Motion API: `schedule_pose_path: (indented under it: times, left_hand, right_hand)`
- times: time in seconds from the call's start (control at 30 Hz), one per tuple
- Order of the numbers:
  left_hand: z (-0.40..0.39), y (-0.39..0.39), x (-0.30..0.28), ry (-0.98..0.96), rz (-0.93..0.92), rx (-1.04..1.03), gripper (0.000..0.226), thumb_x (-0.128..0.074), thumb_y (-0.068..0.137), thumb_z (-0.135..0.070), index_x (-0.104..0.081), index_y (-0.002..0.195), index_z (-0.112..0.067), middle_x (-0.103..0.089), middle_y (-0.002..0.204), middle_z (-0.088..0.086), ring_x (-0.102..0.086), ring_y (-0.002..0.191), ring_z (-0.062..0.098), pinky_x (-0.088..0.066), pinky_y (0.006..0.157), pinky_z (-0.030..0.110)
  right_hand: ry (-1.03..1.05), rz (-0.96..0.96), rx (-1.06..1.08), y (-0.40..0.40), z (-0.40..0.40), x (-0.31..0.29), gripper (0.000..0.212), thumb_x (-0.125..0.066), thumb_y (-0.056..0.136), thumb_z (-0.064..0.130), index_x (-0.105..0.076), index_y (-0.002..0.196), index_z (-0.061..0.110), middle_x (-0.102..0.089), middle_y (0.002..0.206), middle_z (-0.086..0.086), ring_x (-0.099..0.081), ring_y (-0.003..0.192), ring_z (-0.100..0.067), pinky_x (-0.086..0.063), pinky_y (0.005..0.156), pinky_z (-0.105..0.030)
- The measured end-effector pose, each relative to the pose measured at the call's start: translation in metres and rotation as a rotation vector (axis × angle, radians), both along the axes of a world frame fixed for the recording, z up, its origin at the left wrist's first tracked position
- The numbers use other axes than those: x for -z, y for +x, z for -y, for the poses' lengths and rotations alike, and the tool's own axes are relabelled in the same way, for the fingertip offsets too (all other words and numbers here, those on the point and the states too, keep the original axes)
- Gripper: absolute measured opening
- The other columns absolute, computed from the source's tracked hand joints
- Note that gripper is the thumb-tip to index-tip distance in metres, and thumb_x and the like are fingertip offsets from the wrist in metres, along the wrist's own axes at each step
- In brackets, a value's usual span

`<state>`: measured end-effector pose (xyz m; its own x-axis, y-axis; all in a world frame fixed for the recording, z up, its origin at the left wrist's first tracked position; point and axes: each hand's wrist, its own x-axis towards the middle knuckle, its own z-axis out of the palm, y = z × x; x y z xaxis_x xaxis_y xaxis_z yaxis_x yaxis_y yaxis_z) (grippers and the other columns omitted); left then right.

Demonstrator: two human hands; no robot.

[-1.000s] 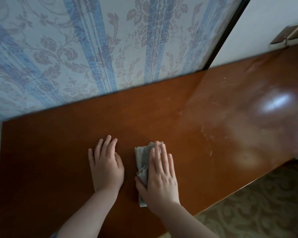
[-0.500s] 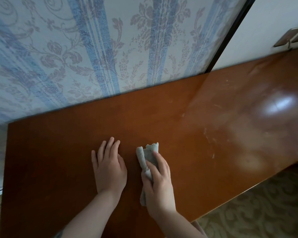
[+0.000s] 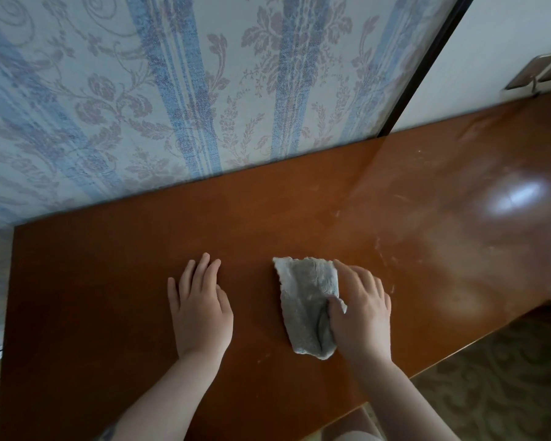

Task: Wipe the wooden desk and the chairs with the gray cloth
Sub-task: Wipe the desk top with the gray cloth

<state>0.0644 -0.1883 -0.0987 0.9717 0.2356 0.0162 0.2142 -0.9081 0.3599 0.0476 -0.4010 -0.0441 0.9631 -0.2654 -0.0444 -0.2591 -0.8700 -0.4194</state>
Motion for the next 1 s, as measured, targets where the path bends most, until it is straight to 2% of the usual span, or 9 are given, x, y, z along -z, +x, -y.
schedule_pose_path:
  times: [0.07,0.13,0.2,0.27,0.4,0.6,0.73,0.83,1.0]
  left_hand:
    - [0.000,0.000,0.000,0.007,0.007,0.001,0.043,-0.043,0.094,-0.015,-0.050,0.136,-0.022,-0.042,0.149,-0.004,-0.025,0.144,0.016,-0.014,0.118,0.048]
    - [0.001,0.000,0.000,0.003,0.017,-0.001,0.043,-0.044,0.094,-0.014,-0.051,0.135,-0.021,-0.042,0.148,-0.003,-0.026,0.143,0.017,-0.015,0.118,0.047]
    - [0.001,0.000,0.001,-0.001,0.023,0.003,0.043,-0.045,0.093,-0.013,-0.052,0.134,-0.020,-0.044,0.147,-0.003,-0.028,0.142,0.018,-0.016,0.118,0.048]
    - [0.001,0.001,0.001,0.006,0.006,0.005,0.042,-0.044,0.094,-0.015,-0.052,0.135,-0.021,-0.044,0.147,-0.002,-0.029,0.142,0.019,-0.016,0.118,0.048]
    - [0.000,0.001,0.001,-0.010,0.006,-0.003,0.042,-0.044,0.094,-0.015,-0.052,0.135,-0.022,-0.043,0.147,-0.003,-0.028,0.143,0.018,-0.017,0.118,0.049]
    - [0.001,0.000,0.002,-0.017,0.037,0.011,0.043,-0.047,0.091,-0.011,-0.052,0.133,-0.019,-0.045,0.146,-0.001,-0.030,0.142,0.021,-0.019,0.117,0.051]
    - [0.000,0.002,0.004,-0.020,0.051,0.009,0.043,-0.055,0.088,-0.006,-0.056,0.129,-0.018,-0.049,0.144,0.001,-0.035,0.139,0.024,-0.024,0.114,0.054]
    - [0.000,0.002,0.002,-0.024,0.040,0.009,0.043,-0.053,0.090,-0.007,-0.055,0.131,-0.018,-0.047,0.145,0.000,-0.033,0.140,0.023,-0.021,0.115,0.051]
    - [0.002,0.000,-0.002,-0.033,-0.002,-0.012,0.042,-0.042,0.095,-0.014,-0.050,0.136,-0.022,-0.041,0.149,-0.003,-0.025,0.144,0.018,-0.014,0.119,0.047]
  right_hand:
    - [-0.103,0.166,-0.146,-0.003,-0.011,-0.006,0.054,-0.068,0.074,-0.002,-0.064,0.122,0.021,-0.061,0.123,0.001,-0.053,0.118,-0.023,-0.038,0.101,-0.043]
    - [-0.160,0.202,-0.273,-0.003,-0.027,-0.014,0.036,-0.057,0.081,0.013,-0.069,0.114,0.022,-0.064,0.123,0.000,-0.056,0.118,-0.023,-0.034,0.104,-0.039]
    - [-0.221,-0.046,-0.355,0.000,-0.042,-0.018,0.039,-0.040,0.095,0.034,-0.059,0.129,0.026,-0.050,0.142,-0.003,-0.043,0.134,-0.024,-0.025,0.113,-0.040]
    - [-0.236,-0.317,-0.353,-0.001,-0.049,-0.001,0.057,-0.027,0.099,0.054,-0.028,0.150,0.028,-0.016,0.160,-0.004,-0.011,0.148,-0.026,-0.007,0.119,-0.048]
    - [-0.247,-0.248,-0.293,-0.015,-0.044,0.033,0.074,-0.025,0.084,0.079,-0.025,0.149,0.043,-0.020,0.159,0.002,-0.016,0.147,-0.028,-0.003,0.111,-0.062]
    - [-0.126,-0.048,-0.324,-0.032,-0.036,0.042,0.066,-0.060,0.078,0.041,-0.043,0.142,0.039,-0.030,0.154,0.007,-0.029,0.142,-0.022,-0.040,0.106,-0.052]
    - [-0.216,0.061,-0.690,-0.051,-0.076,0.048,0.058,-0.046,0.085,0.056,-0.046,0.139,0.034,-0.032,0.155,0.004,-0.028,0.144,-0.022,-0.024,0.111,-0.050]
    - [-0.270,0.037,-0.739,-0.042,-0.061,0.050,0.056,-0.042,0.085,0.053,-0.044,0.138,0.038,-0.031,0.155,0.002,-0.029,0.143,-0.021,-0.030,0.113,-0.050]
    - [-0.188,0.009,-0.354,-0.016,-0.010,0.053,0.060,-0.070,0.082,0.035,-0.049,0.138,0.038,-0.033,0.154,-0.005,-0.036,0.137,-0.030,-0.042,0.104,-0.045]
